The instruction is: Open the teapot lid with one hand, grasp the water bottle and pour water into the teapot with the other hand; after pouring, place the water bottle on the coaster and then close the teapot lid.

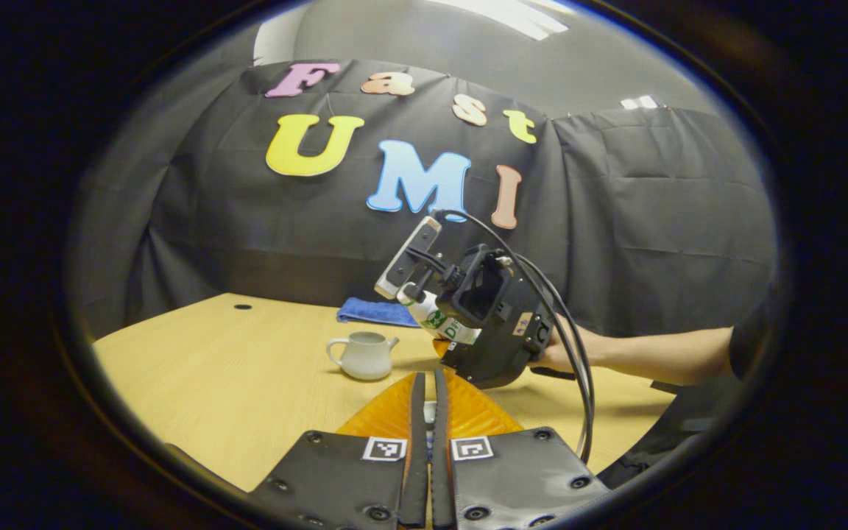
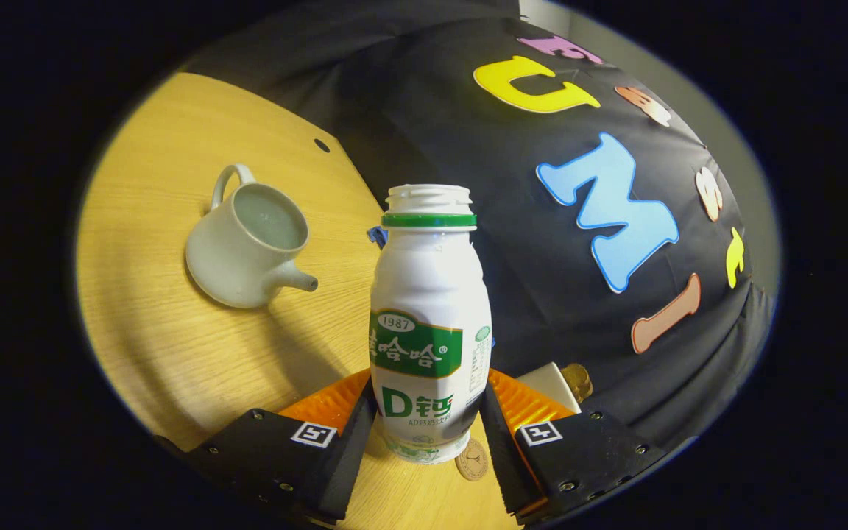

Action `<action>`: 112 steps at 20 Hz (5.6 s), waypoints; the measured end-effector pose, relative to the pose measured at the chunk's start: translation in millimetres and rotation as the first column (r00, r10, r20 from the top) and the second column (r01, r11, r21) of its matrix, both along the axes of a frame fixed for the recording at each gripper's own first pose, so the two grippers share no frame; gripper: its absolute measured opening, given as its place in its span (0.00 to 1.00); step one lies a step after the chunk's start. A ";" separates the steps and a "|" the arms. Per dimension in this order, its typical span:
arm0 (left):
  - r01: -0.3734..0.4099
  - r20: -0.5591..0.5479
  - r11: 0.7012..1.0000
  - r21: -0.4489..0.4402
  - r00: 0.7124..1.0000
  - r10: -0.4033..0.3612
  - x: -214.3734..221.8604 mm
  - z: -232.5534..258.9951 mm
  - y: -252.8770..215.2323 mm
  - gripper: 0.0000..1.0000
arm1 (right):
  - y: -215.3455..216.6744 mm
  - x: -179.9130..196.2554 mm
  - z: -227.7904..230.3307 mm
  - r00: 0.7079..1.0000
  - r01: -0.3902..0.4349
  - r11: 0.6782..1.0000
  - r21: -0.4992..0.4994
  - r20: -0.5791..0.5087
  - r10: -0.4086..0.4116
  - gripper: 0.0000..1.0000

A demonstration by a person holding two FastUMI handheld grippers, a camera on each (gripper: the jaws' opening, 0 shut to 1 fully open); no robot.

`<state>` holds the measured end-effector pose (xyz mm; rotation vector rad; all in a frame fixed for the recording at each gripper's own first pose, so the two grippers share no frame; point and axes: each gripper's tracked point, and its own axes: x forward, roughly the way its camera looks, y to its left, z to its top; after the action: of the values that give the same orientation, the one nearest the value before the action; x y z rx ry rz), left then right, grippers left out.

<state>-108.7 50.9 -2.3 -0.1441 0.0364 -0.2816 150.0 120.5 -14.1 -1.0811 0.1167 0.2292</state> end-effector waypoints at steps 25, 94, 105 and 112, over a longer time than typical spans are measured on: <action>-0.021 0.015 0.997 0.077 1.000 0.020 -2.0 -1.7 4.0 0.12 | 17.4 21.8 37.4 0.963 0.012 0.837 -0.547 0.232 0.138 0.75; -0.057 0.020 0.992 0.115 0.998 0.055 -3.5 -0.5 13.9 0.08 | 49.4 13.5 67.1 0.888 0.024 0.662 -0.750 0.320 0.330 0.75; -0.060 0.015 0.994 0.092 0.998 0.059 -3.3 -0.1 15.2 0.08 | 39.8 22.0 44.5 0.950 -0.068 0.839 -0.540 0.223 0.220 0.75; -0.083 0.017 0.996 0.029 0.996 0.082 -3.7 3.1 19.4 0.12 | 37.0 12.8 27.2 0.978 -0.120 0.954 -0.274 0.134 0.161 0.75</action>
<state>-112.4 70.3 0.8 -0.1131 0.0190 -0.1996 162.8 157.5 13.1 -1.3715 -0.0727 0.2623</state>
